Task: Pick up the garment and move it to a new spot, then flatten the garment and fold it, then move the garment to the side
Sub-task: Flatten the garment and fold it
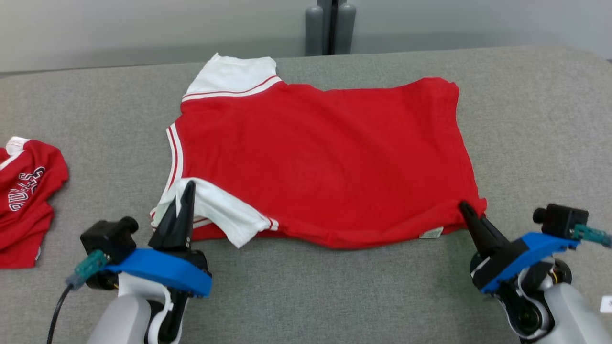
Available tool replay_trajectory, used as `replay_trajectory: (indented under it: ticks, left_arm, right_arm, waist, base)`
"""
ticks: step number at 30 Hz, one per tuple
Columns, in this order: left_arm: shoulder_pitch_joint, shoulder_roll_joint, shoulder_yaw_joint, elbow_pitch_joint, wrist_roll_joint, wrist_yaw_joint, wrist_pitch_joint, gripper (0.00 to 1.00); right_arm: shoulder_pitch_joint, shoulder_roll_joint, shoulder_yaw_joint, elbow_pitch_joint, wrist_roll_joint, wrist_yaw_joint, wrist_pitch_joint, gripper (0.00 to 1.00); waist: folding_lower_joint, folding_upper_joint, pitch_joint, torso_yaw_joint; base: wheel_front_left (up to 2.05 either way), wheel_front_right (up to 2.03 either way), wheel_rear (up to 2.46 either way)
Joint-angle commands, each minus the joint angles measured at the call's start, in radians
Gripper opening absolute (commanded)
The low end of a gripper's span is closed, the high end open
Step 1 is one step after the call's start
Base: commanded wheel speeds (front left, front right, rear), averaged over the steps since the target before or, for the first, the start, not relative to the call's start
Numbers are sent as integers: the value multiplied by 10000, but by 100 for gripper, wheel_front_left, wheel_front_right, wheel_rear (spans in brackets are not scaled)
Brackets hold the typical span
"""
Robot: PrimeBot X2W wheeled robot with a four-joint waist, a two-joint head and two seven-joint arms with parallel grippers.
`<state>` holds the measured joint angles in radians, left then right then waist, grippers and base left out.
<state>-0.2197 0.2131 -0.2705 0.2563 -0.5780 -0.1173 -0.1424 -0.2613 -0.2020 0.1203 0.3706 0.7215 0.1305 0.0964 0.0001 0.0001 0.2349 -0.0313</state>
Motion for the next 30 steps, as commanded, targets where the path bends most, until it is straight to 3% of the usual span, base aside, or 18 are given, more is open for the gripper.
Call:
replay_trajectory:
  ticks: [1, 13, 14, 15, 16, 24, 30]
  left_arm:
    - [-327, 67, -26, 169, 2, -54, 28, 0]
    - [-2356, 268, -545, 2347, -290, -157, -198, 0]
    - [-2455, 268, -601, 2534, -270, -160, -279, 0]
    - [-2571, 274, -668, 2683, -223, -161, -400, 71]
    - [-2665, 278, -706, 2848, -198, -155, -519, 100]
    - [-2502, 411, -747, 3457, -206, -161, -1134, 100]
    - [-1742, 682, -713, 3404, 105, -141, -1228, 100]
  right_arm:
    - [-316, 23, 30, 184, -3, 5, 37, 0]
    - [-2460, 111, 509, 2250, -33, 5, -644, 0]
    - [-2556, 90, 569, 2371, -59, 5, -804, 25]
    - [-2641, 84, 606, 2490, -34, 5, -980, 80]
    - [-2702, 91, 683, 2577, 22, 5, -1129, 100]
    - [-2348, -552, 1495, 2815, -153, 5, -2270, 100]
    - [-1961, -1127, 1757, 2961, -175, 5, -2498, 100]
  waist:
    - [-1, -1, 73, 21]
    - [-1, -1, 545, 41]
    - [-1, -1, 548, 44]
    - [-1, -1, 550, 55]
    - [-1, -1, 537, 65]
    - [-1, -1, 193, 172]
    - [-1, -1, -45, 213]
  base:
    - [0, 0, 0]
    - [0, 0, 0]
    - [0, 0, 0]
    - [0, 0, 0]
    - [0, 0, 0]
    - [0, 0, 0]
    - [0, 0, 0]
